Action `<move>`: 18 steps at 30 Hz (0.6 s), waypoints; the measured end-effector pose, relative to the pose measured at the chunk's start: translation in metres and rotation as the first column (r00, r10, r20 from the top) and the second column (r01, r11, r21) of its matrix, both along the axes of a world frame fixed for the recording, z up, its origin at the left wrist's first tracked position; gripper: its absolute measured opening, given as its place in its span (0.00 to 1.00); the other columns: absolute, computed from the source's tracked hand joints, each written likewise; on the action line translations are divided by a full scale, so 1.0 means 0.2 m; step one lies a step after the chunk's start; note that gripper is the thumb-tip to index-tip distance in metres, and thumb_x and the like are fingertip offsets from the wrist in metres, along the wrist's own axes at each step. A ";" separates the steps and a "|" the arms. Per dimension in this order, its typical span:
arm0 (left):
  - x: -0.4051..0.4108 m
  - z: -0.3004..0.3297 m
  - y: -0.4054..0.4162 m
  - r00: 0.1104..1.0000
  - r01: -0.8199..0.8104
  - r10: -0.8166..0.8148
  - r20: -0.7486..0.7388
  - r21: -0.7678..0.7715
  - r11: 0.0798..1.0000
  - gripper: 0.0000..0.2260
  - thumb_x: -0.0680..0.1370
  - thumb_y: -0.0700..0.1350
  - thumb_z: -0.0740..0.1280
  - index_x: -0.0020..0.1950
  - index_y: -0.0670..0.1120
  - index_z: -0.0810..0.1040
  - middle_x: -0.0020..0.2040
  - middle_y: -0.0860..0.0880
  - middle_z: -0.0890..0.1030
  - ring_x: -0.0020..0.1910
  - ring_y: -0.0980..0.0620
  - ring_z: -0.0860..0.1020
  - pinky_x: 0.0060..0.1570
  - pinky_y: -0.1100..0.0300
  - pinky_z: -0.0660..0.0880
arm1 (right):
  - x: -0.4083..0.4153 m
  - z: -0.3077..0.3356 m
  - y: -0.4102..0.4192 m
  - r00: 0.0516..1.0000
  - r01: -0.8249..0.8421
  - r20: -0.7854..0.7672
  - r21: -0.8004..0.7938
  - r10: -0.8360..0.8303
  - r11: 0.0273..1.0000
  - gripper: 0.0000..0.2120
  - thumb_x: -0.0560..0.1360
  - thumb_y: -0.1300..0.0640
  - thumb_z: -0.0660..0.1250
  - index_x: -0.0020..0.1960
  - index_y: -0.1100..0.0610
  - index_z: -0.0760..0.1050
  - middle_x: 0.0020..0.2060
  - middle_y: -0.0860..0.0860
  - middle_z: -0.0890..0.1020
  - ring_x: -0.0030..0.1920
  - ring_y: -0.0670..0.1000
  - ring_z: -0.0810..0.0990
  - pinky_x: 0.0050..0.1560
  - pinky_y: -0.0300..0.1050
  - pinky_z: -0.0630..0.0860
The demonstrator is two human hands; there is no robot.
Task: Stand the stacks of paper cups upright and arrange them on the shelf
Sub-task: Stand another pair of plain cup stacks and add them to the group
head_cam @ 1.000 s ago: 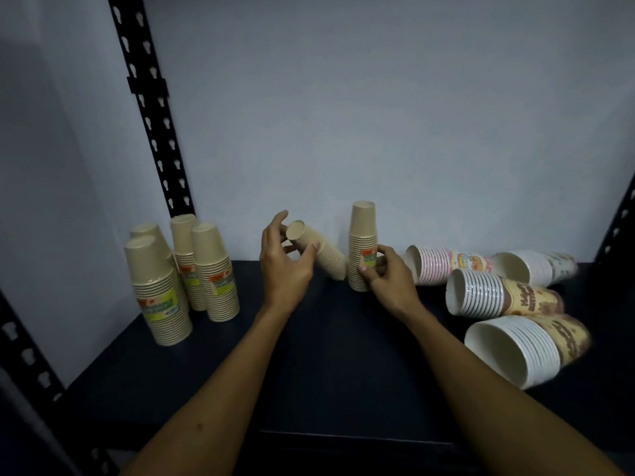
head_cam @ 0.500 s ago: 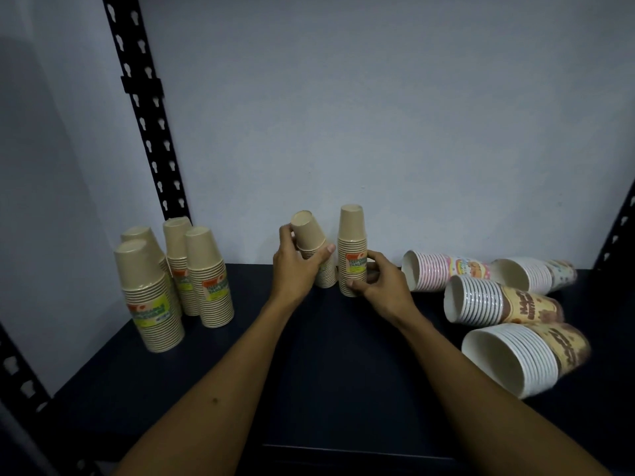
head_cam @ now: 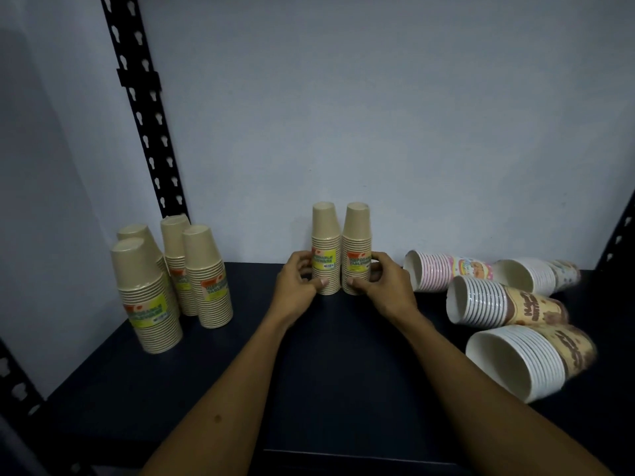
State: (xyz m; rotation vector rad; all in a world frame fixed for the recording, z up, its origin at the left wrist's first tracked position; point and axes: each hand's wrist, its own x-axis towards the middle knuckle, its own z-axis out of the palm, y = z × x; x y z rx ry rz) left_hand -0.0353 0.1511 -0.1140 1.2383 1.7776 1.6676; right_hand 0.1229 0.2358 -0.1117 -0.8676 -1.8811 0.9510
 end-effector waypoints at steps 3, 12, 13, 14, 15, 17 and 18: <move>0.00 0.00 0.00 0.999 -0.024 0.023 -0.048 -0.019 1.000 0.26 0.70 0.39 0.76 0.65 0.47 0.72 0.56 0.50 0.79 0.53 0.55 0.78 0.51 0.61 0.77 | 0.01 0.01 -0.01 0.997 -0.075 -0.008 0.007 0.075 0.997 0.26 0.70 0.58 0.74 0.66 0.55 0.71 0.55 0.47 0.81 0.53 0.46 0.80 0.56 0.41 0.77; 0.04 0.02 -0.07 1.000 -0.009 0.009 -0.022 -0.038 0.999 0.23 0.69 0.41 0.77 0.59 0.47 0.70 0.58 0.49 0.79 0.52 0.58 0.78 0.49 0.66 0.75 | 0.03 0.00 -0.01 0.990 -0.144 0.001 -0.011 0.144 0.989 0.25 0.72 0.60 0.73 0.67 0.55 0.71 0.57 0.50 0.81 0.56 0.47 0.80 0.58 0.47 0.78; 0.05 0.02 -0.10 0.999 -0.021 0.020 -0.026 -0.038 0.999 0.23 0.69 0.41 0.77 0.59 0.47 0.70 0.59 0.49 0.79 0.52 0.57 0.78 0.48 0.67 0.75 | 0.03 0.01 -0.02 0.987 -0.158 0.011 -0.010 0.158 0.987 0.25 0.72 0.60 0.73 0.67 0.54 0.71 0.57 0.49 0.81 0.55 0.46 0.80 0.58 0.48 0.78; 0.06 0.02 -0.14 0.999 -0.040 0.039 -0.033 -0.037 0.999 0.23 0.70 0.41 0.76 0.60 0.46 0.70 0.59 0.48 0.79 0.53 0.56 0.78 0.50 0.65 0.75 | 0.02 0.01 -0.03 0.984 -0.178 0.017 -0.014 0.178 0.984 0.25 0.71 0.60 0.73 0.66 0.54 0.71 0.56 0.49 0.81 0.55 0.46 0.80 0.58 0.48 0.79; 0.07 0.02 -0.18 0.997 -0.069 0.067 -0.047 -0.036 0.997 0.23 0.70 0.41 0.76 0.60 0.46 0.70 0.60 0.48 0.79 0.54 0.54 0.78 0.52 0.63 0.76 | 0.02 0.02 -0.05 0.979 -0.202 0.024 -0.019 0.202 0.979 0.25 0.71 0.60 0.74 0.66 0.55 0.72 0.55 0.49 0.82 0.54 0.46 0.81 0.58 0.48 0.79; 0.08 0.01 -0.28 0.986 -0.148 0.144 -0.089 -0.034 0.988 0.22 0.70 0.43 0.76 0.59 0.46 0.71 0.59 0.49 0.80 0.54 0.55 0.79 0.53 0.61 0.75 | 0.01 0.03 -0.11 0.964 -0.264 0.031 -0.029 0.265 0.964 0.23 0.70 0.61 0.74 0.64 0.55 0.73 0.53 0.48 0.83 0.53 0.45 0.82 0.58 0.48 0.79; 0.09 0.00 -0.35 0.976 -0.189 0.184 -0.119 -0.032 0.981 0.21 0.70 0.44 0.76 0.58 0.48 0.71 0.58 0.51 0.80 0.53 0.56 0.78 0.52 0.61 0.75 | 0.00 0.04 -0.14 0.953 -0.301 0.034 -0.036 0.302 0.953 0.23 0.70 0.62 0.74 0.63 0.55 0.74 0.53 0.49 0.83 0.53 0.45 0.82 0.58 0.49 0.79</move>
